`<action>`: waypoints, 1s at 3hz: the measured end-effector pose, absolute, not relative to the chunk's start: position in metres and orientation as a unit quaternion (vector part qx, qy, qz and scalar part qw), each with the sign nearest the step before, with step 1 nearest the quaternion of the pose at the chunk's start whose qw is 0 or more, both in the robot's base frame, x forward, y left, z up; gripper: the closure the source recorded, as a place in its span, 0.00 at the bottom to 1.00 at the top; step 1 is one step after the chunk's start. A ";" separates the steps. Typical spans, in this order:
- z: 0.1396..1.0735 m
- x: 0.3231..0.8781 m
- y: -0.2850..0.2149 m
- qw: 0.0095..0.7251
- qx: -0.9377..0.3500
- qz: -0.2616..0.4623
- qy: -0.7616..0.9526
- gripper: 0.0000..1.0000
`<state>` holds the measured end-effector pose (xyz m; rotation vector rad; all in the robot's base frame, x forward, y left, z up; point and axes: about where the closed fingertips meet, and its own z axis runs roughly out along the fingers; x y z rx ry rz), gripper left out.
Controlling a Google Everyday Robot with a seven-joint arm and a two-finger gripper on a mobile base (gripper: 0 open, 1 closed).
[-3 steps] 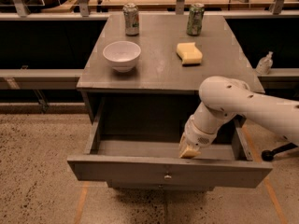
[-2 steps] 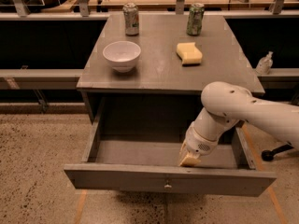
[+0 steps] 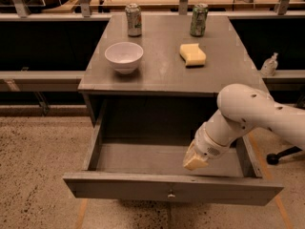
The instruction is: Open top drawer
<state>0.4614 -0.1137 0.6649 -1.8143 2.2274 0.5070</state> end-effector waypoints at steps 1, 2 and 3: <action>0.702 0.484 -0.133 0.179 -0.605 0.139 0.764 1.00; 0.759 0.501 -0.162 0.255 -0.584 0.109 0.763 1.00; 0.820 0.513 -0.191 0.334 -0.557 0.076 0.756 1.00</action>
Offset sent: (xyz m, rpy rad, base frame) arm 0.0566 -0.0997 0.1812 0.1760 -0.4788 -0.2265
